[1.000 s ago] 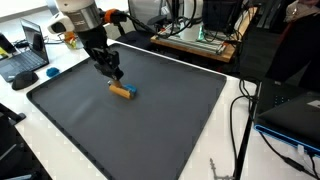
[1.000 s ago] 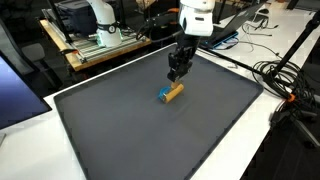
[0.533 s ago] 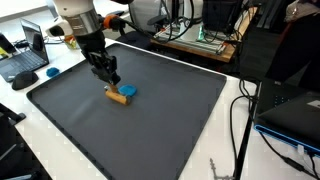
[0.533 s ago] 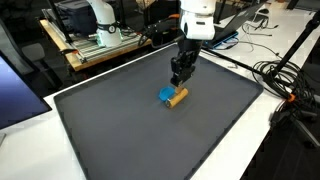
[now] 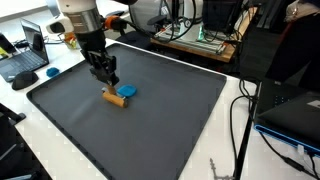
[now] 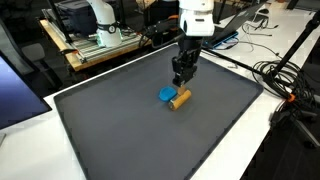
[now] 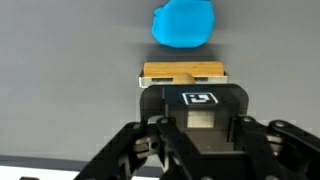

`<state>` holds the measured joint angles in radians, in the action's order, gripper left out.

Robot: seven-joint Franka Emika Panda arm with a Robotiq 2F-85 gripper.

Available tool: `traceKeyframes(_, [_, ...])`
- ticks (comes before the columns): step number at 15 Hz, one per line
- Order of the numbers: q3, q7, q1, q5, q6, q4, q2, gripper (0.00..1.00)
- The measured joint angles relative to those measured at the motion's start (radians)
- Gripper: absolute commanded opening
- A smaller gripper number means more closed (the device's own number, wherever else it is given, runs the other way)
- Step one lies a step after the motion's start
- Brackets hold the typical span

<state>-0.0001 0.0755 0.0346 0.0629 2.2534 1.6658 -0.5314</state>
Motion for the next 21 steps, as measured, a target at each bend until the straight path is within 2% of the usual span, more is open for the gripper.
traceKeyframes(6, [0.0, 0.0, -0.005, 0.003, 0.055, 0.12, 0.108, 0.21])
traceKeyframes(9, [0.001, 0.0, -0.007, 0.003, 0.042, 0.162, 0.15, 0.21])
traceKeyframes(21, [0.0, 0.0, -0.01, 0.003, -0.066, 0.186, 0.143, 0.21])
